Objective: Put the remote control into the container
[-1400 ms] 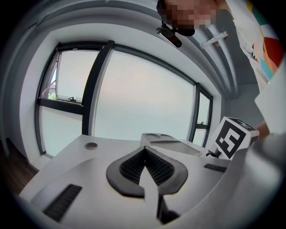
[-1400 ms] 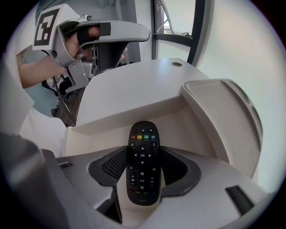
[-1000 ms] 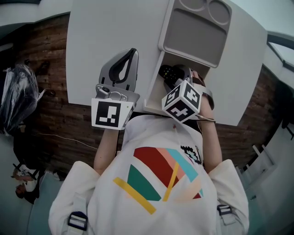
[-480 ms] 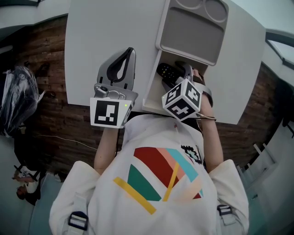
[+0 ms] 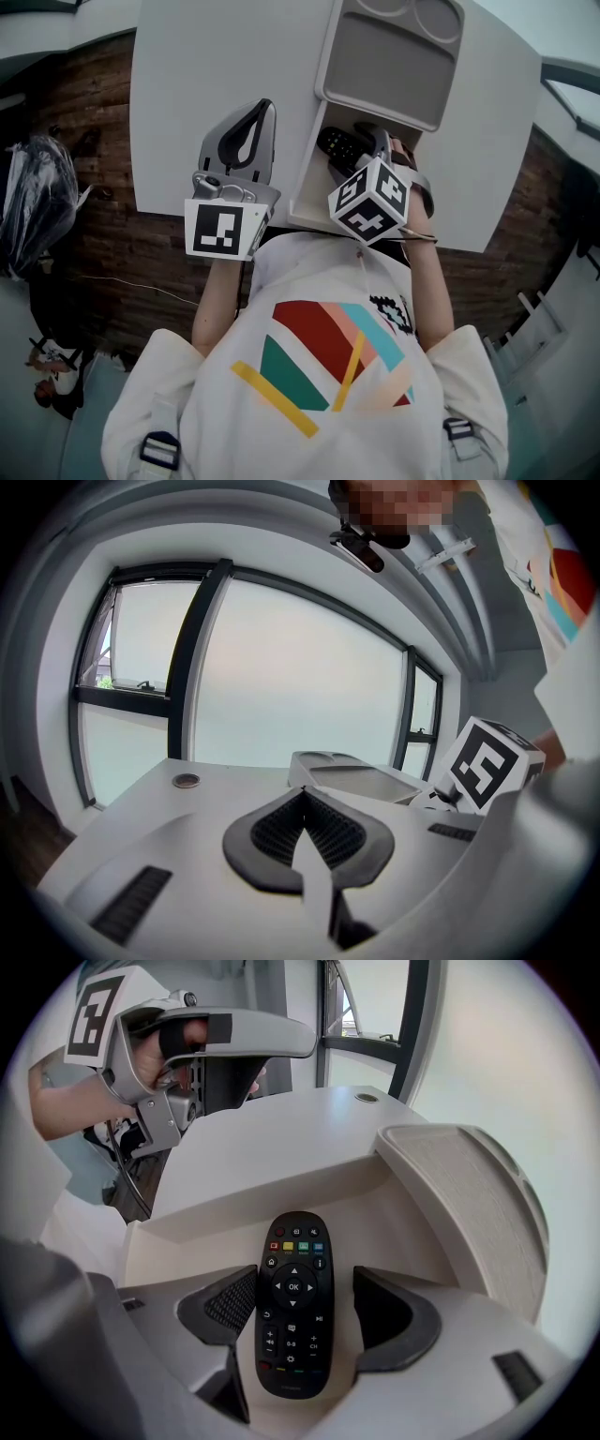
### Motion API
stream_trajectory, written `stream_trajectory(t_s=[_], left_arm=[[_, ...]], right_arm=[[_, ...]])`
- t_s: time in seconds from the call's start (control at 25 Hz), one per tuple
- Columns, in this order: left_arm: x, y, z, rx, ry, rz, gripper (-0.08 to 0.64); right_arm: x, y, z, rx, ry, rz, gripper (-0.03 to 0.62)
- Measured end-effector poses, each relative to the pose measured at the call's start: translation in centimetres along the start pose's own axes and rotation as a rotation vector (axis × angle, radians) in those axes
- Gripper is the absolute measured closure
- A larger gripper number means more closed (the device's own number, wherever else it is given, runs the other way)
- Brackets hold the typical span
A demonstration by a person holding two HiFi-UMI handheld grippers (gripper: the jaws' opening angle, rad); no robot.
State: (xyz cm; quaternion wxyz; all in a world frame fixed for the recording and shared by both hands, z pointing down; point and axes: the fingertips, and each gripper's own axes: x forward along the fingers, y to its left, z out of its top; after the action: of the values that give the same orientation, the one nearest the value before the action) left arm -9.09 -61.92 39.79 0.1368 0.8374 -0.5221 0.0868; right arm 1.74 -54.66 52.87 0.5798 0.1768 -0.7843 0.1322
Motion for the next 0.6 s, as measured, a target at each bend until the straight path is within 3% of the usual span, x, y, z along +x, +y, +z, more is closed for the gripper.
stream_trajectory(t_s=[0.6], left_arm=[[0.22,-0.62,-0.27,0.003,0.000,-0.030,0.554]], right_arm=[[-0.12,0.05,0.05,-0.004,-0.016,-0.014,0.288]])
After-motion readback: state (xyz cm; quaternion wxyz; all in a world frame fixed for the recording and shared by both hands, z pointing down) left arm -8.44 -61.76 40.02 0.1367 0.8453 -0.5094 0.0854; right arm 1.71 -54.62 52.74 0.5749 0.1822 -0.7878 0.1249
